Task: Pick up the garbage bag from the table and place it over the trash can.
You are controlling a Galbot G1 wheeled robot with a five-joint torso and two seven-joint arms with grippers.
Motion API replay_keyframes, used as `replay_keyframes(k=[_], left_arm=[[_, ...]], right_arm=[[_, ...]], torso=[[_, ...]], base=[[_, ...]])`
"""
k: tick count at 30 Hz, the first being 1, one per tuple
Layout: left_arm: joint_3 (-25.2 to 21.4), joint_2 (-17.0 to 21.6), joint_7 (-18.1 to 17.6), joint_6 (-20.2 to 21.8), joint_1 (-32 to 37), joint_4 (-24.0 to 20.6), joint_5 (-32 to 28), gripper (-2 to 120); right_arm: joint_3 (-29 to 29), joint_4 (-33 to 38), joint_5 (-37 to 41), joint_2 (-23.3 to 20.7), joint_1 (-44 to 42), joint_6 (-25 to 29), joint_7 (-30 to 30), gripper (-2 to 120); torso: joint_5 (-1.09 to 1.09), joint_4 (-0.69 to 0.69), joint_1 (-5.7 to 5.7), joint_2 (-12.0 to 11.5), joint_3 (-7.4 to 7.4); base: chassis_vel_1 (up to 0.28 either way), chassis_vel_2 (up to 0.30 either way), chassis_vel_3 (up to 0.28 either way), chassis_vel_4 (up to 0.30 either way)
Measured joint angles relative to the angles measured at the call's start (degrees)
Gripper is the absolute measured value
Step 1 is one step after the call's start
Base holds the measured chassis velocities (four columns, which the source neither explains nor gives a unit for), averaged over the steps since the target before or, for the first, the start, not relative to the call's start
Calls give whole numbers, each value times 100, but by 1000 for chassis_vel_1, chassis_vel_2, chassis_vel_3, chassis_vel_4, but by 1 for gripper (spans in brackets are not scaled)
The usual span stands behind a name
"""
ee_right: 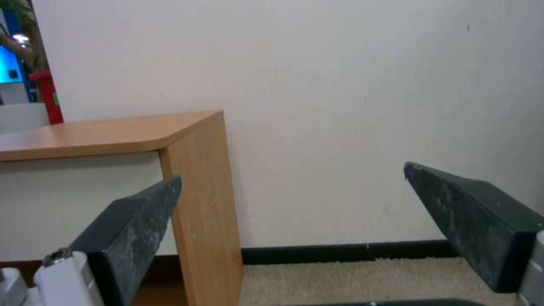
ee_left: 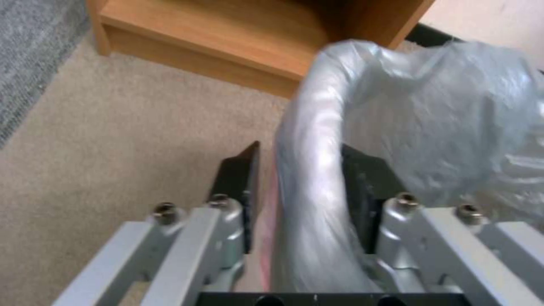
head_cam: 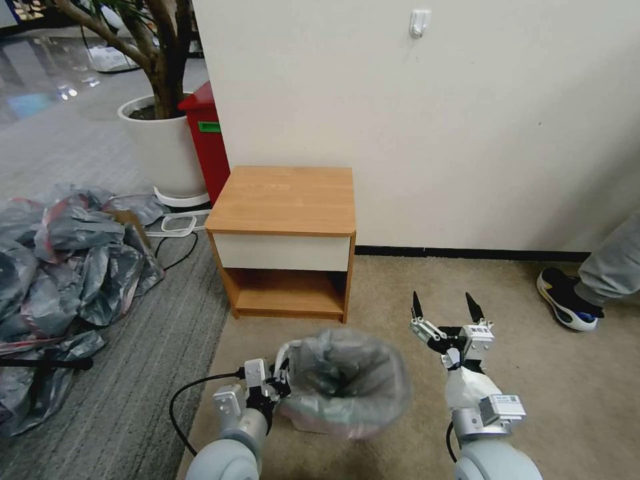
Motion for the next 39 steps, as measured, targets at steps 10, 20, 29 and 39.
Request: replay_keyframes(k=[10,20,29,39], left_arm=[[38,12,18,-110,140,-176,318,74],[-459,113,759,-1536,336,-397,1639,99],[-1167,168,911,-2251,658,-847,3044,100],[-1271,155,972,-2120,827,-1054,3188,100]], right_arm=[[15,13,28,-39,21,-9,110,100],[99,158,262,-58,-314,63,126,100],[363,291,450,0,-1197,725,-75,100],[458,336,341,67,-1394,880,-151,100]], torso=[[-1,0,0,0,0],[-1,0,0,-1,0],[-1,-1,0,-1,0],[-1,0,0,-1,0]], base=[[0,0,0,0],[0,0,0,0],[0,0,0,0],[0,0,0,0]])
